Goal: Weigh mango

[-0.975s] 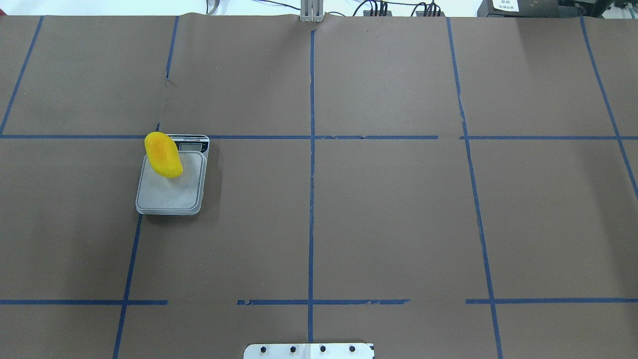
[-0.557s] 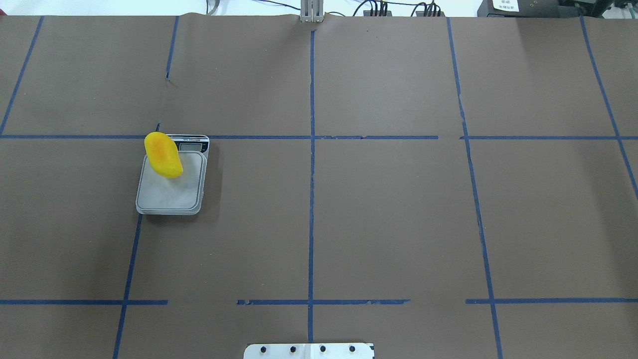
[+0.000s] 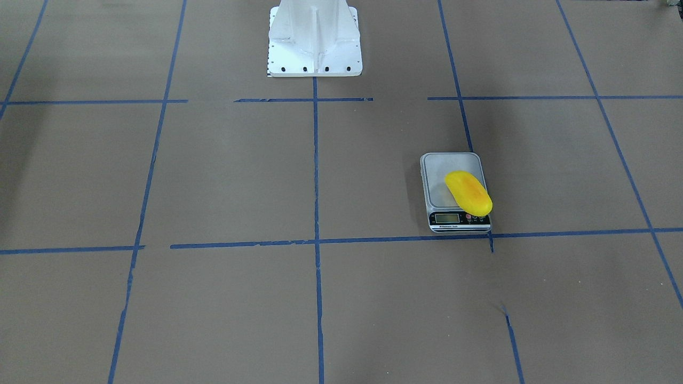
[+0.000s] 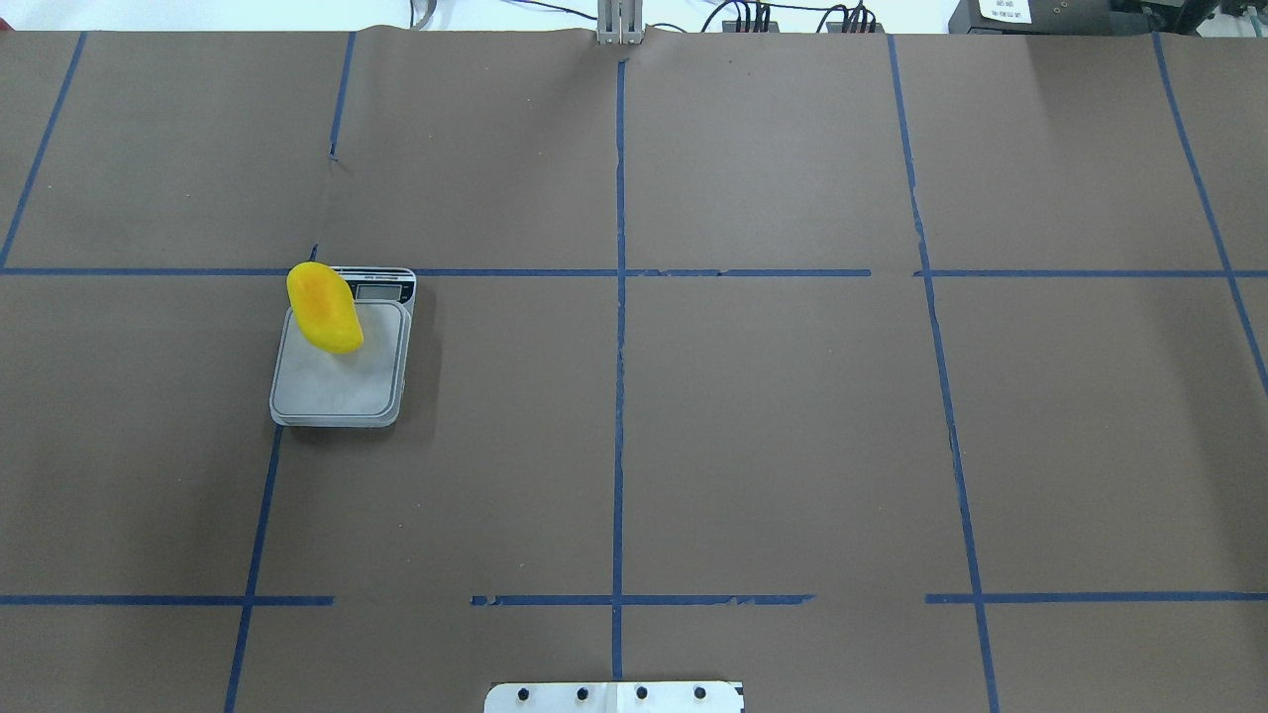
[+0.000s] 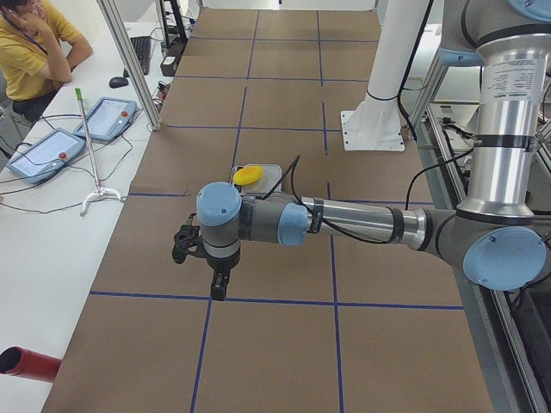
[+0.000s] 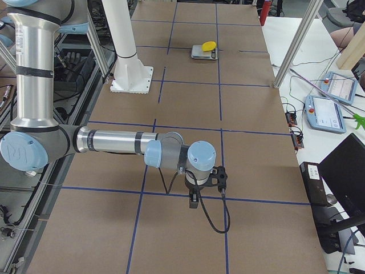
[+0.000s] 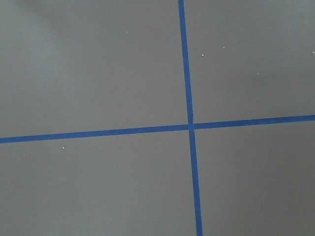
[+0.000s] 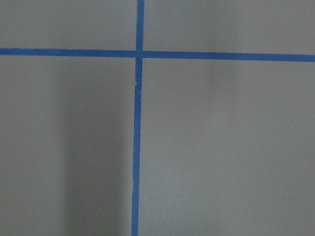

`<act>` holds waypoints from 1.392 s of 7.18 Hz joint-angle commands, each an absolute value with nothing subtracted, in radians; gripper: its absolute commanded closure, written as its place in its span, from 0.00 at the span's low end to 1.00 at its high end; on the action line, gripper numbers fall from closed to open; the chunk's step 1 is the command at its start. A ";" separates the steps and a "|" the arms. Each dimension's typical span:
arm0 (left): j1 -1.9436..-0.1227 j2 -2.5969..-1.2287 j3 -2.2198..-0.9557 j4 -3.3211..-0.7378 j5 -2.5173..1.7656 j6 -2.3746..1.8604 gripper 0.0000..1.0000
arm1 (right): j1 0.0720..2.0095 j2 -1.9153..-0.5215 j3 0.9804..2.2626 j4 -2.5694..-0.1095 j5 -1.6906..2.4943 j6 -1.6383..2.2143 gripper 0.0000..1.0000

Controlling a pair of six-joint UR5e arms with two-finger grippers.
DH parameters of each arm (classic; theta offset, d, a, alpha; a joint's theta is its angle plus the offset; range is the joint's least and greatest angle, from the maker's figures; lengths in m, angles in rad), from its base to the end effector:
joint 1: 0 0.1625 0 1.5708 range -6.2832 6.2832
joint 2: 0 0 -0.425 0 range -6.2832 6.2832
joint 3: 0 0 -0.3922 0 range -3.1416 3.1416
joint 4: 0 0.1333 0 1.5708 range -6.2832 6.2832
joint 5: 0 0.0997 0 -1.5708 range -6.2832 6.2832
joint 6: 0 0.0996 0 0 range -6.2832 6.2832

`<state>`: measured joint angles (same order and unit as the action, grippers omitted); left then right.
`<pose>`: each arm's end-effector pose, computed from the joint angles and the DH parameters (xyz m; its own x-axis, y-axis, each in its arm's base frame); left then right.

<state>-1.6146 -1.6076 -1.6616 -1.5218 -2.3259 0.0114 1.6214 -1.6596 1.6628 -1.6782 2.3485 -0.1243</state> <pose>-0.0873 -0.5064 0.6018 0.7303 0.0332 -0.6823 0.0353 0.9956 0.0863 0.0859 -0.4425 0.6655 0.7087 -0.0151 0.7053 0.0379 0.9991 -0.0167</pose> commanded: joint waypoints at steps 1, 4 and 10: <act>-1.614 -1.614 -1.670 -1.520 -2.327 -0.111 0.00 | 1.621 -1.660 1.663 -1.678 2.349 -0.124 0.00; -1.614 -1.603 -1.669 -1.551 -2.329 -0.103 0.00 | 1.621 -1.660 1.663 -1.678 2.349 -0.124 0.00; -1.606 -1.585 -1.675 -1.552 -2.330 -0.110 0.00 | 1.621 -1.660 1.663 -1.678 2.349 -0.124 0.00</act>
